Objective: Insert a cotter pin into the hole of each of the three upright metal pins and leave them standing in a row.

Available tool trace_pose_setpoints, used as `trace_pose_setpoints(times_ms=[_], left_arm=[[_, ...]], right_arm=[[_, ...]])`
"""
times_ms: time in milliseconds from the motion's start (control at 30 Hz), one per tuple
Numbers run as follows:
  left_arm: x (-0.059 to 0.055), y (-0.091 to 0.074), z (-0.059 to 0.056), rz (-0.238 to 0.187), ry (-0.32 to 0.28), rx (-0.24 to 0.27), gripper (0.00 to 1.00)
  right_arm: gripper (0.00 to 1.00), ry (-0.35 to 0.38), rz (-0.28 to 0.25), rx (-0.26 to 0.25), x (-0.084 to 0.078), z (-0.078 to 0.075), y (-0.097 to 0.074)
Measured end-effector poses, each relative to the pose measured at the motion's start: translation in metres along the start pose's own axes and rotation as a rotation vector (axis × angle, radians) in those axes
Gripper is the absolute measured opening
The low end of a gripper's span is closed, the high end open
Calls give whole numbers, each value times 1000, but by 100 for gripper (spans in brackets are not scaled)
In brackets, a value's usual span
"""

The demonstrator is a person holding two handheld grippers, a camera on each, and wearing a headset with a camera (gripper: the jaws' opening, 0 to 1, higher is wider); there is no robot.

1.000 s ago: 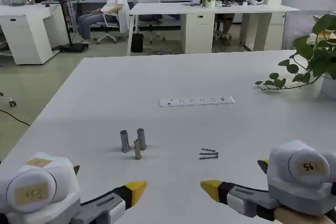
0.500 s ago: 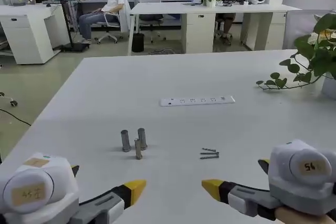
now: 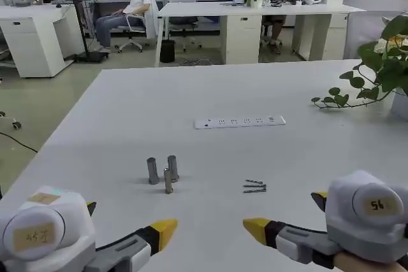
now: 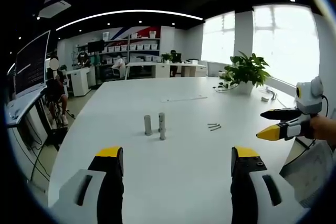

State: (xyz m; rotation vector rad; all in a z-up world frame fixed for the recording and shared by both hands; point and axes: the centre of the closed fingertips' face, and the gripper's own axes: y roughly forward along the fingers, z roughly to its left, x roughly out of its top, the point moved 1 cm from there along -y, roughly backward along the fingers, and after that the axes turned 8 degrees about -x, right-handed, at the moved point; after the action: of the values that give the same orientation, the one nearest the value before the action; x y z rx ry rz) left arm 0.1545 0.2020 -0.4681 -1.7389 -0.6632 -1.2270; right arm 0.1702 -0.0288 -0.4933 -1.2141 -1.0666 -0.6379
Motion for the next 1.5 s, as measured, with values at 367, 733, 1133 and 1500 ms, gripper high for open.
trace_pose_setpoints(times_ms=[367,733,1133,1500], left_arm=[[-1,2,1,2,-1,1,82],[-4,2,3,10,6,-1,81],[-4,6,1,11,15,-9,80],[-3,8,1,9,26,-13,76]], right_arm=[[92,-8,-21,-6,4,-2,2],[94,-2,-28,2,4,0,5],[90,-8,-41,0,8,-5,6],[84,5,-27,4,5,-8,7]])
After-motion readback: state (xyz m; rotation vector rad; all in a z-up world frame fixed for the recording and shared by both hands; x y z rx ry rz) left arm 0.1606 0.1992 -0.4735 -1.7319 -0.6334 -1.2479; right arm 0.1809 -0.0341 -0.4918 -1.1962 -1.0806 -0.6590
